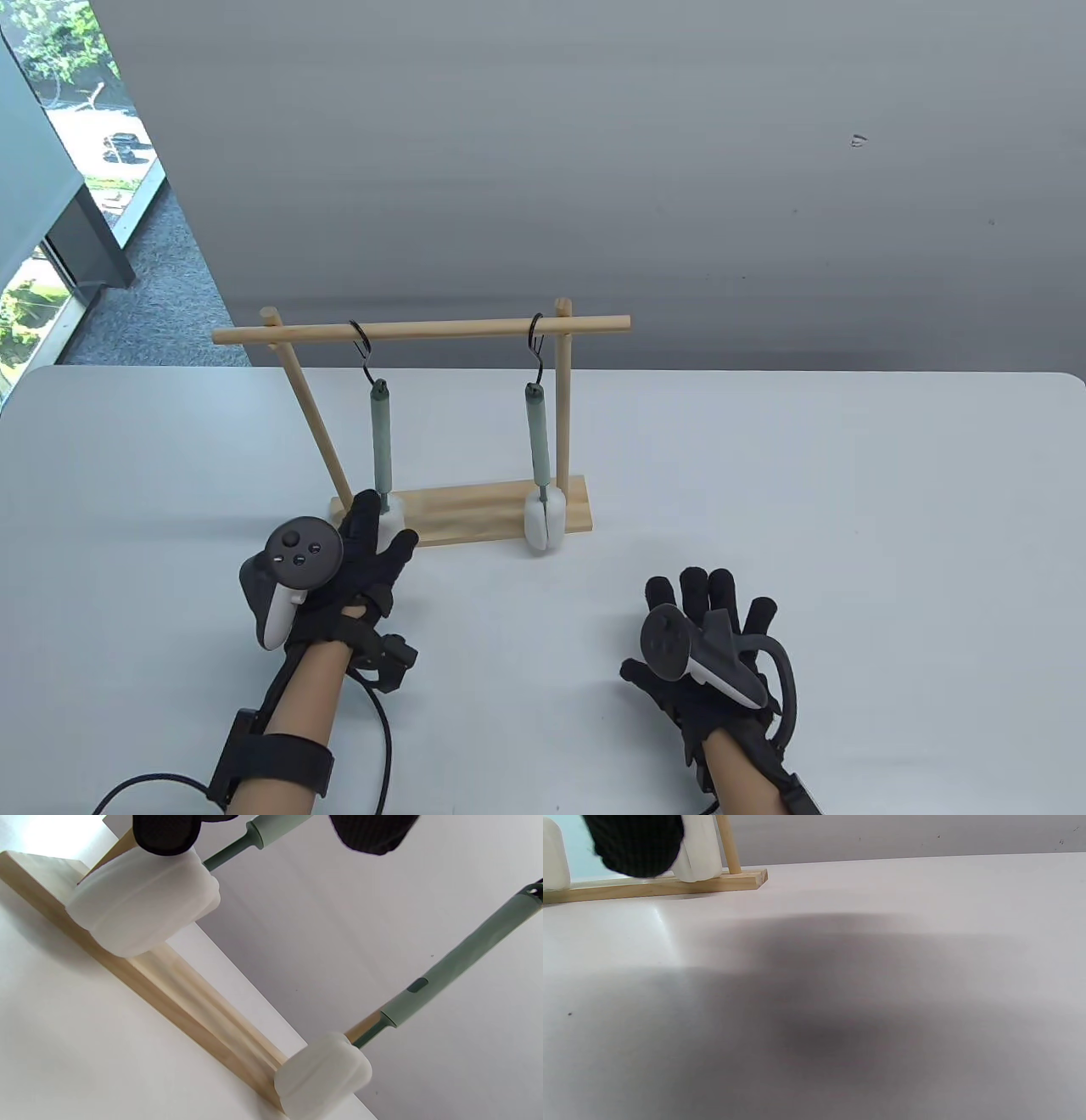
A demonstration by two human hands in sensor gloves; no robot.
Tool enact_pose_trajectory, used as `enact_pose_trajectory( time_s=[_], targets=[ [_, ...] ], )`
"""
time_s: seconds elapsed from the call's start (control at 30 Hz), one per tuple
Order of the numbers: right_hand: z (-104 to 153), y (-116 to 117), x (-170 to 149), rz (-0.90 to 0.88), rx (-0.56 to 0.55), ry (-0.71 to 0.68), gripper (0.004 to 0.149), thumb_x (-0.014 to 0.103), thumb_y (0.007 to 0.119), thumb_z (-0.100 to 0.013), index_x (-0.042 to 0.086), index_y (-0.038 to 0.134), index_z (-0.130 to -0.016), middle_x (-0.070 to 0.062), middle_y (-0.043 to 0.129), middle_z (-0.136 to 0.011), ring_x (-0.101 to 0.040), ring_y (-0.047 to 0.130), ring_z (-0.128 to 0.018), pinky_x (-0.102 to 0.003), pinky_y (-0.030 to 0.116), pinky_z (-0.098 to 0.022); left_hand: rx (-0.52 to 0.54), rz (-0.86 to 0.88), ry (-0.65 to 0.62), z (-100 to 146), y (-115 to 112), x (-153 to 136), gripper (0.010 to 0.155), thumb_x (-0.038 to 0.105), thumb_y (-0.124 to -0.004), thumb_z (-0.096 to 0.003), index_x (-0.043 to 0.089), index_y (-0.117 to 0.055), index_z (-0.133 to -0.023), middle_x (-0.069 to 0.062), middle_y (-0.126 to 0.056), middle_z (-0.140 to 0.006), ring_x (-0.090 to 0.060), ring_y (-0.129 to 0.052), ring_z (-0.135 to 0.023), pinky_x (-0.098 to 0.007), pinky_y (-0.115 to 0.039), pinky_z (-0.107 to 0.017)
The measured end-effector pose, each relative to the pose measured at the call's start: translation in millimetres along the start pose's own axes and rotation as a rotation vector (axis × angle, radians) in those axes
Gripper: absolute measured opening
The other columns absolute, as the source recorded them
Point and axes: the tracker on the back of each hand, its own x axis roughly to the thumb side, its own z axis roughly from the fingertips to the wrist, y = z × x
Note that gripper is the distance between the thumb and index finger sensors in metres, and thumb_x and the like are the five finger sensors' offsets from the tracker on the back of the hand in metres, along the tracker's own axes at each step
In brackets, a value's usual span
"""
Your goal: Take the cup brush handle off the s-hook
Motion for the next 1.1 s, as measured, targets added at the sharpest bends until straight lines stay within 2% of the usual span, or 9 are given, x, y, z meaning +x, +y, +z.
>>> enact_pose_trajectory(
  time_s=[0.13,0.37,0.6,0.87,1.1],
  targets=[
    [1.3,1.6,-1.8,0.001,0.01,0.017,0.091,0.058,0.065,-0.047,0.022,0.004,-0.103,-0.023,-0.002,-0.109,-0.048,-0.004,-0.101,-0.075,-0.005,-0.056,0.1,-0.073,0.018,-13.9,7.0,5.2,0.079,0.048,-0.072,-0.044,0.009,-0.037,-0.103,-0.024,-0.048,-0.108,-0.045,-0.068,-0.095,-0.062,-0.052,-0.067],
    [2.9,2.9,-3.6,-0.001,0.028,0.036,0.09,0.057,0.065,-0.047,0.022,0.004,-0.103,-0.023,-0.001,-0.109,-0.048,-0.003,-0.102,-0.075,-0.005,-0.056,0.063,-0.062,0.025,-39.2,7.0,5.6,0.075,0.047,-0.074,-0.0438,0.011,-0.043,-0.102,-0.02,-0.056,-0.107,-0.043,-0.073,-0.094,-0.061,-0.054,-0.068],
    [5.9,4.0,-6.3,-0.009,0.04,0.052,0.09,0.057,0.066,-0.047,0.021,0.004,-0.103,-0.023,0.0,-0.109,-0.049,-0.002,-0.102,-0.075,-0.004,-0.056,0.066,0.046,0.097,-54.7,-0.5,-3.1,0.063,0.044,-0.074,-0.0446,0.015,-0.056,-0.097,-0.015,-0.063,-0.105,-0.039,-0.076,-0.093,-0.06,-0.055,-0.068],
    [7.7,4.7,-7.0,-0.013,0.048,0.05,0.09,0.056,0.065,-0.047,0.02,0.005,-0.103,-0.024,0.002,-0.109,-0.049,0.0,-0.102,-0.075,-0.003,-0.056,0.074,-0.006,0.048,-47.3,1.6,0.2,0.057,0.044,-0.075,-0.0436,0.017,-0.063,-0.093,-0.016,-0.069,-0.102,-0.04,-0.081,-0.089,-0.06,-0.056,-0.067],
    [10.3,3.8,-1.9,-0.001,0.045,0.017,0.089,0.055,0.066,-0.048,0.019,0.007,-0.104,-0.025,0.004,-0.109,-0.05,0.004,-0.102,-0.075,-0.001,-0.056,0.042,0.031,-0.004,-32.0,2.5,3.3,0.056,0.045,-0.075,-0.0427,0.015,-0.069,-0.09,-0.018,-0.073,-0.099,-0.043,-0.083,-0.086,-0.062,-0.055,-0.066]
  ],
)
